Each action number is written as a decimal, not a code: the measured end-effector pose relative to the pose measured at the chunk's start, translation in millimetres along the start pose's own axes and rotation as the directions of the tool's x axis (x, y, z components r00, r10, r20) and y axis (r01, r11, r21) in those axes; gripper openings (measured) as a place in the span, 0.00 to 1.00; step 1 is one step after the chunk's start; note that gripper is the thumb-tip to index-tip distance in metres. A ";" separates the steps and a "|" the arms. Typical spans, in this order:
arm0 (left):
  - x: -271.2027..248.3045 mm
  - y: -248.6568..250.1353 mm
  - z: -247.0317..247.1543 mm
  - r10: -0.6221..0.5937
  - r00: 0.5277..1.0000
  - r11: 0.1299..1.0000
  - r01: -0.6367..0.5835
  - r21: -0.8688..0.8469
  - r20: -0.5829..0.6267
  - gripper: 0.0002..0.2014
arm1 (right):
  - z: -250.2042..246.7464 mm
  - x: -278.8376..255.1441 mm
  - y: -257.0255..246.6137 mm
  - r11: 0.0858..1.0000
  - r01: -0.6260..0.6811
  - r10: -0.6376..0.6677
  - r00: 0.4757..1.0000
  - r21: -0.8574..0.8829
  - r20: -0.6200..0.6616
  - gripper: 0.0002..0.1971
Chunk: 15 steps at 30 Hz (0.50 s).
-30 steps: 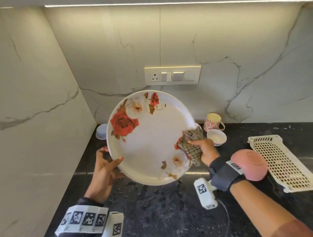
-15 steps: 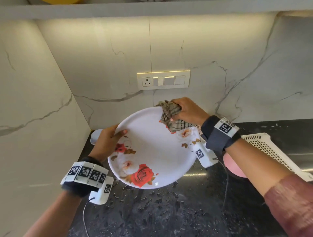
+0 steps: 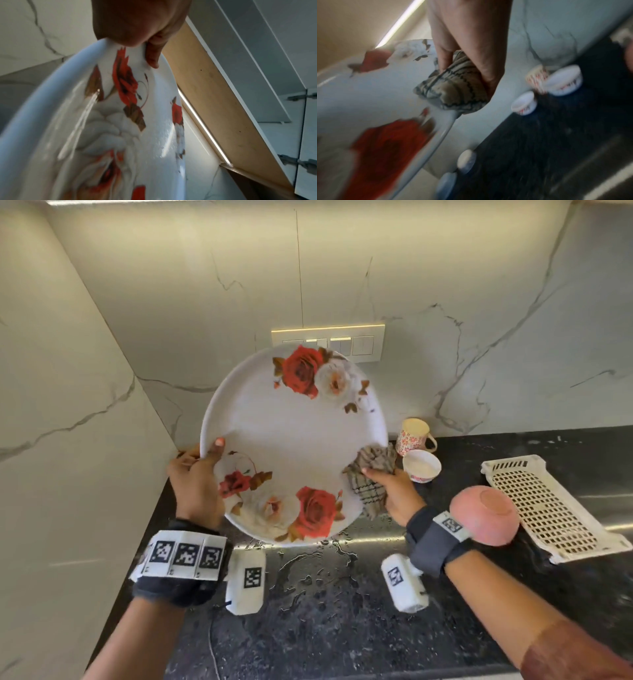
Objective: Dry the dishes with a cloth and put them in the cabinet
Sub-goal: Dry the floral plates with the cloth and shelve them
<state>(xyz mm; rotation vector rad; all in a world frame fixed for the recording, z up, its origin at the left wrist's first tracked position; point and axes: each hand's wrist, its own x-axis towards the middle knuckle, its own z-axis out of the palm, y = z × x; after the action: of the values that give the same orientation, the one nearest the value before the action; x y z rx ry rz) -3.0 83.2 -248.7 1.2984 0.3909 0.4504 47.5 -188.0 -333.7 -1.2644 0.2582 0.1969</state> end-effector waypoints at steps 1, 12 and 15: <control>-3.2 -5.0 4.0 -0.023 1.000 0.999 0.022 -0.043 -0.022 0.15 | 5.6 -4.3 10.5 0.996 -0.057 0.058 0.998 0.065 -0.006 0.11; -48.7 -55.6 34.2 -0.177 0.984 0.954 0.162 -0.252 -0.038 0.06 | 45.5 -41.2 62.6 0.813 -0.450 0.440 0.890 0.371 0.116 0.09; -49.8 -66.2 17.5 -0.211 0.976 0.961 0.218 -0.168 0.057 0.08 | 36.2 -33.4 49.6 0.864 -0.425 0.423 0.903 0.270 0.069 0.08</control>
<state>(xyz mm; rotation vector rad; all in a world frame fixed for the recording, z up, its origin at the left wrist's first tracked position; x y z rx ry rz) -29.7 28.9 -307.9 1.0805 0.4451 0.2693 4.5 -139.1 -358.9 -0.9103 0.5413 0.5269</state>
